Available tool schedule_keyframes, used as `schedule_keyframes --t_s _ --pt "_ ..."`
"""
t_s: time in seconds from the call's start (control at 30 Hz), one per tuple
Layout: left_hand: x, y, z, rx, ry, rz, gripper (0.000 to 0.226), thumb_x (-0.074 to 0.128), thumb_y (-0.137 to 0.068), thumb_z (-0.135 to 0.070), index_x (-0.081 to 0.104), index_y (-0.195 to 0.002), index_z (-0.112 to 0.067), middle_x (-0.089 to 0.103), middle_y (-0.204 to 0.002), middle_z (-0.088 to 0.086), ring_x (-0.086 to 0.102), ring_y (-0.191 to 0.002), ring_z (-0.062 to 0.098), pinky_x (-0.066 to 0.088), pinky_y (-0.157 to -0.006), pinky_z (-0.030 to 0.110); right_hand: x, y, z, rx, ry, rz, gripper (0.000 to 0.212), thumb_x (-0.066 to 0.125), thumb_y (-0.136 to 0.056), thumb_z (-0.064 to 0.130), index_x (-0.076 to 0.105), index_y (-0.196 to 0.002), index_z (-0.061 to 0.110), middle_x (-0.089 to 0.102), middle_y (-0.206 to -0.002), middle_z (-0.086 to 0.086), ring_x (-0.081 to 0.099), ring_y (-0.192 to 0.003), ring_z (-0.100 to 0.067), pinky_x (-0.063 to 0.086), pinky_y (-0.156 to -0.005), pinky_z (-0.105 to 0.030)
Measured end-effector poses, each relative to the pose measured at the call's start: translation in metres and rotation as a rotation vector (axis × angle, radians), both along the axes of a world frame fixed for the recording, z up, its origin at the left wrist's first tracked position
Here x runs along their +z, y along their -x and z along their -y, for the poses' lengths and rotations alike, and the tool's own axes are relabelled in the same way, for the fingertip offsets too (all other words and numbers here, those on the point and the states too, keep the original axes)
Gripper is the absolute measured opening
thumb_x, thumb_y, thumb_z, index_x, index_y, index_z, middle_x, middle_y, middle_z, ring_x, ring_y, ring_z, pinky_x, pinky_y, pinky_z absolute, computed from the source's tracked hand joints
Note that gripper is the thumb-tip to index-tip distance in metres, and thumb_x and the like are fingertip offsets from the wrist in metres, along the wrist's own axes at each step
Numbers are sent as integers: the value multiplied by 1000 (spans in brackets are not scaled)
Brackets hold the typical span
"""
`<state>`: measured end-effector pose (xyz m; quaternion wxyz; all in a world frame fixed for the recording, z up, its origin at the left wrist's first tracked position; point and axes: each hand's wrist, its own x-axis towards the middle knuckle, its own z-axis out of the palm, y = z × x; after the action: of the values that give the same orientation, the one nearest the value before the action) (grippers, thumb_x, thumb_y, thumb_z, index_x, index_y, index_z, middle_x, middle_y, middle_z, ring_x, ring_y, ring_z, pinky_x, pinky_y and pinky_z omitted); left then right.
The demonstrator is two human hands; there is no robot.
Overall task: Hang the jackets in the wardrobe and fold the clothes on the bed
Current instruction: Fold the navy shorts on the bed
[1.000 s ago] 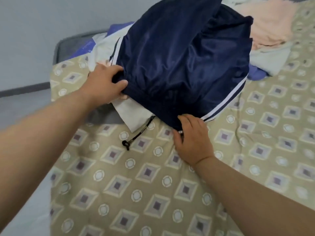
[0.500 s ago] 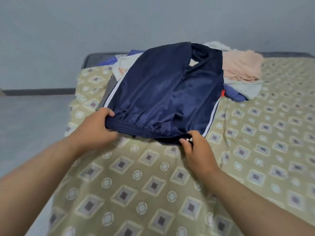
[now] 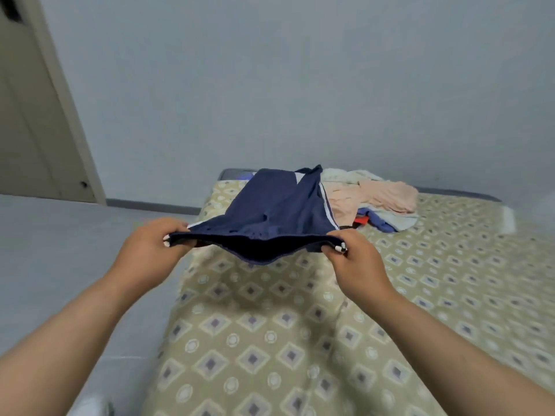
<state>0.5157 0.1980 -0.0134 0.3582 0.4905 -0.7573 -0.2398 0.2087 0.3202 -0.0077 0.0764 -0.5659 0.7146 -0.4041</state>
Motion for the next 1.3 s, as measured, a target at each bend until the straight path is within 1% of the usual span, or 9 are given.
schedule_keyframes --t_s 0.13,0.23,0.33,0.53,0.73,0.83,0.97,1.17,1.3 --pt "49 -28 -55 60 -9 -139 22 68 -90 -20 68 -75 -36 68 -72 -17 63 -71 8 43 -54 23 58 -26 -47 71 35 85 26 58 -98 20 61 -86 43 65 -88 21 58 -85 3 45 -69 -23" --pt "86 -38 -90 54 1 -328 21 65 -92 -15 70 -78 -28 71 -73 -15 66 -65 1 46 -48 12 94 -40 -83 123 61 173 12 56 -98 23 64 -95 31 68 -88 14 64 -83 -5 55 -76 -40" --pt "125 -47 -121 50 -5 -449 20 61 -95 -22 71 -78 -22 73 -77 -2 68 -65 8 53 -50 24 129 -47 -111 181 74 286 12 55 -97 22 65 -92 17 70 -87 -2 66 -80 -16 56 -75 -45" --pt "198 -71 -167 -138 -453 -785 27 66 -81 -30 77 -86 -6 74 -90 17 72 -77 30 58 -65 38 199 -46 -145 401 -210 1081 30 55 -91 15 81 -79 8 75 -97 -16 74 -83 -25 59 -64 -33" --pt "211 -74 -178 -43 -535 -695 28 59 -94 -25 75 -91 -1 73 -98 24 72 -80 33 58 -77 44 215 -41 -142 375 -333 1244 35 43 -97 14 66 -113 -7 68 -115 -24 68 -99 -36 54 -89 -46" --pt "201 -62 -176 24 -378 -515 21 52 -101 -17 63 -106 -1 70 -105 25 70 -84 30 54 -88 47 208 -47 -140 286 -283 1247 29 42 -102 17 60 -115 -2 70 -105 -22 69 -89 -34 54 -77 -43" --pt "195 -58 -183 26 -66 -163 37 45 -102 -13 58 -116 -45 66 -104 -3 70 -82 22 56 -75 31 197 -48 -137 258 -83 960 24 45 -101 4 62 -115 14 70 -98 -17 68 -76 -25 56 -66 -33" --pt "193 -63 -194 -110 73 226 25 73 -79 -31 60 -96 -45 65 -89 -24 63 -85 -3 45 -67 9 195 -38 -144 343 -158 124 38 50 -95 4 73 -91 33 67 -71 22 56 -53 6 38 -47 -7" --pt "195 -65 -192 -122 152 237 31 81 -74 -27 66 -92 -47 63 -95 -28 58 -94 -11 42 -73 5 202 -39 -141 411 -89 -177 30 69 -86 18 66 -102 42 65 -98 29 57 -89 18 39 -73 1"
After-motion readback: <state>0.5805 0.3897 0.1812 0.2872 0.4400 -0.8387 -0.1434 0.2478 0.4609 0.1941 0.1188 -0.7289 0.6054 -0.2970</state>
